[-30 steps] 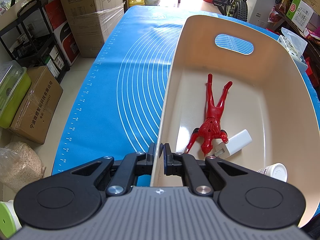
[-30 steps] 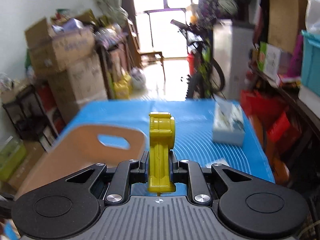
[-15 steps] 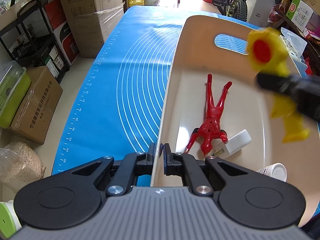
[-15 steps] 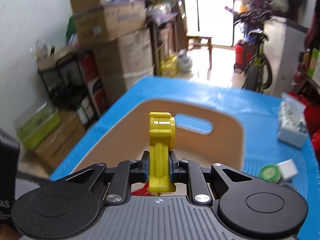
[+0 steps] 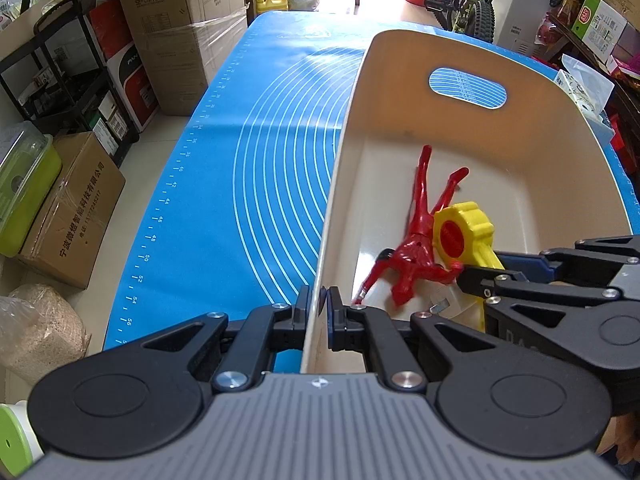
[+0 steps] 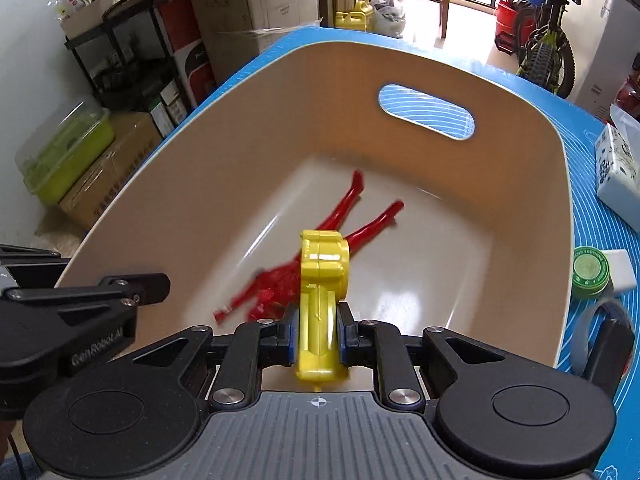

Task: Organize rigid objects
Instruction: 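Carry the yellow toy into the basket and lower it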

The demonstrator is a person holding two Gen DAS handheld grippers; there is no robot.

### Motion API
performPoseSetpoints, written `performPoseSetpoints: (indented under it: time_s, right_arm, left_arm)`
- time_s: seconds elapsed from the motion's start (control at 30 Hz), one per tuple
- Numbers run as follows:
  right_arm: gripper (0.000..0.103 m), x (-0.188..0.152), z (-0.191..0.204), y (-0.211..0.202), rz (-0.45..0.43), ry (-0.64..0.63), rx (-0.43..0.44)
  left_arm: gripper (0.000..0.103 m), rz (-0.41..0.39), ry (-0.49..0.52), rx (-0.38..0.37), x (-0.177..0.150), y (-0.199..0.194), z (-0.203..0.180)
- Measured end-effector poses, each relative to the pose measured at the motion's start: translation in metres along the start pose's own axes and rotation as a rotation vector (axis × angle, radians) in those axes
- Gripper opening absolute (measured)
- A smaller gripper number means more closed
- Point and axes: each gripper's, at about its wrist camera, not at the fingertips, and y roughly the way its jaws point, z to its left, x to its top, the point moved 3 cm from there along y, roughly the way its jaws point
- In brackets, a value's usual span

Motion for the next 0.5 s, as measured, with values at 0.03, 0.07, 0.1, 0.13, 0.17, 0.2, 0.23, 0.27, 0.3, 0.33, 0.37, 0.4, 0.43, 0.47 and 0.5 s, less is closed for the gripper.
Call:
performPoseSetpoints:
  time_s: [0.03, 0.07, 0.1, 0.13, 0.17, 0.2, 0.23, 0.27, 0.3, 0.33, 0.37, 0.4, 0.43, 0.47, 0.5]
  right_arm:
    - [0.037, 0.001, -0.002, -0.005, -0.017, 0.004, 0.005]
    - [0.042, 0.002, -0.006, -0.011, -0.038, 0.008, 0.014]
    - [0.048, 0.003, -0.009, -0.017, -0.057, 0.015, 0.020]
    - [0.056, 0.005, -0.011, -0.024, -0.078, 0.026, 0.022]
    - [0.059, 0.006, -0.014, -0.033, -0.109, 0.042, 0.024]
    - [0.063, 0.007, -0.018, -0.042, -0.134, 0.058, 0.034]
    - [0.064, 0.008, -0.023, -0.050, -0.157, 0.076, 0.043]
    - [0.065, 0.009, -0.028, -0.058, -0.178, 0.093, 0.045]
    - [0.066, 0.010, -0.033, -0.066, -0.203, 0.109, 0.042]
    - [0.068, 0.012, -0.038, -0.073, -0.224, 0.121, 0.036]
    - [0.069, 0.011, -0.044, -0.081, -0.247, 0.134, 0.027]
    - [0.072, 0.011, -0.050, -0.088, -0.265, 0.146, 0.017]
    - [0.075, 0.010, -0.057, -0.095, -0.283, 0.160, 0.003]
    - [0.076, 0.009, -0.063, -0.101, -0.298, 0.170, -0.008]
    - [0.077, 0.006, -0.070, -0.109, -0.314, 0.181, -0.021]
  left_arm:
    - [0.009, 0.000, 0.000, 0.000, 0.000, 0.000, 0.000]
    - [0.009, 0.000, 0.000, 0.000, 0.000, 0.000, 0.000]
    - [0.009, 0.000, 0.000, 0.000, 0.000, 0.000, 0.000]
    - [0.009, 0.000, 0.000, 0.000, 0.000, 0.000, 0.000]
    - [0.009, 0.000, 0.000, 0.000, 0.000, 0.000, 0.000]
    - [0.009, 0.000, 0.000, 0.000, 0.000, 0.000, 0.000]
    - [0.009, 0.000, 0.000, 0.000, 0.000, 0.000, 0.000]
    - [0.009, 0.000, 0.001, 0.001, 0.000, 0.000, 0.000]
    - [0.009, 0.000, 0.000, 0.001, 0.000, 0.000, 0.000]
    - [0.009, 0.000, 0.000, 0.000, 0.000, 0.000, 0.000]
    - [0.009, 0.000, 0.000, 0.000, 0.000, 0.000, 0.000]
    - [0.009, 0.000, 0.000, 0.001, 0.000, 0.000, 0.000]
    - [0.009, 0.000, 0.000, 0.001, 0.000, 0.000, 0.000]
    - [0.009, 0.000, 0.001, 0.001, 0.000, 0.000, 0.000]
    - [0.009, 0.000, 0.000, 0.001, 0.000, 0.000, 0.000]
